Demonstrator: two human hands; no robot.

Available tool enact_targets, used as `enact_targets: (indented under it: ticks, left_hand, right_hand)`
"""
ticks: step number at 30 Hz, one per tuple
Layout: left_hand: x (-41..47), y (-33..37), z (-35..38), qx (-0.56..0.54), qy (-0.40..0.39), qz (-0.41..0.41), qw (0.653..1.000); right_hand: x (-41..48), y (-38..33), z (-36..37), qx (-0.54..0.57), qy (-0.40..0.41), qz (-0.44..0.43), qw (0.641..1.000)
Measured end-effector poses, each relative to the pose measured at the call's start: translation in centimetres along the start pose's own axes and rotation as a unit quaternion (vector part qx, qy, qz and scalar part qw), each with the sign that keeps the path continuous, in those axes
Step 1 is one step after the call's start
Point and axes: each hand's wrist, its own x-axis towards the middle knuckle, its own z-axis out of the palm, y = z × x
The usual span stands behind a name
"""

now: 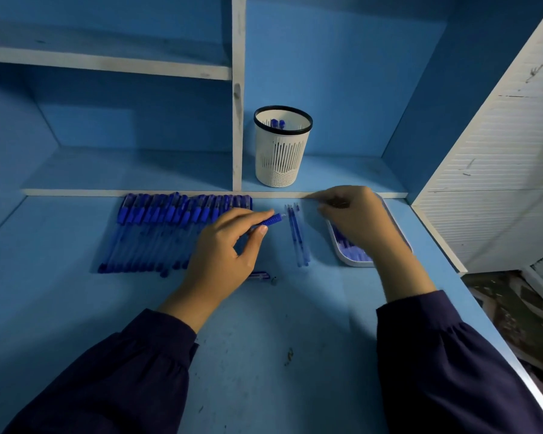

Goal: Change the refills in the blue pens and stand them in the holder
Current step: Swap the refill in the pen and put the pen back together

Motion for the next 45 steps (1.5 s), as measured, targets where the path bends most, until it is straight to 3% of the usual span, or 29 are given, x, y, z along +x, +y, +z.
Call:
enact_targets:
  ticks: [4,9,23,27,31,34,36,40,45]
  left_hand:
    - [0.0,0.3,0.0,0.005,-0.011,-0.002,1.000]
    - [0.0,0.3,-0.1,0.015,-0.019,0.000,1.000]
    - [0.0,0.3,-0.1,0.010,-0.033,-0.004,0.999]
    - [0.0,0.3,-0.1,0.013,-0.032,-0.003,0.999]
    - [-0.1,0.3,-0.1,0.007,-0.029,-0.003,1.000]
    - [-0.1,0.2,-0.1,0.001,-0.024,0.003,1.000]
    - [-0.1,0.2,-0.1,-0.001,-0.025,0.006,1.000]
    - [-0.1,0.2,-0.1,-0.003,-0.026,0.011,1.000]
    - [-0.1,0.3,-0.1,-0.010,-0.025,0.017,1.000]
  right_hand:
    - [0.1,1.8,-3.0,-0.065,0.041,0.027,0.997]
    - [-0.1,3.6,-4.1,-0.160,-0.012,0.077,0.984]
    - [0.0,3.8,-3.6,-0.159,0.008,0.085,0.984]
    - [0.1,4.3,-4.1,-0.065,0.022,0.106,0.992]
    - [-0.1,4.0,-4.2,0.147,0.000,0.120,0.982]
    - [-0.4,2.4,-3.4,0.386,-0.028,0.131,0.913]
    - [-0.6,1.2,-2.6,0.485,-0.033,0.144,0.862]
    - [-1.3,-0.2,-0.5,0.555,-0.013,0.154,0.817]
    - [-2.1,-1.2,1.9,0.561,0.054,0.126,0.817]
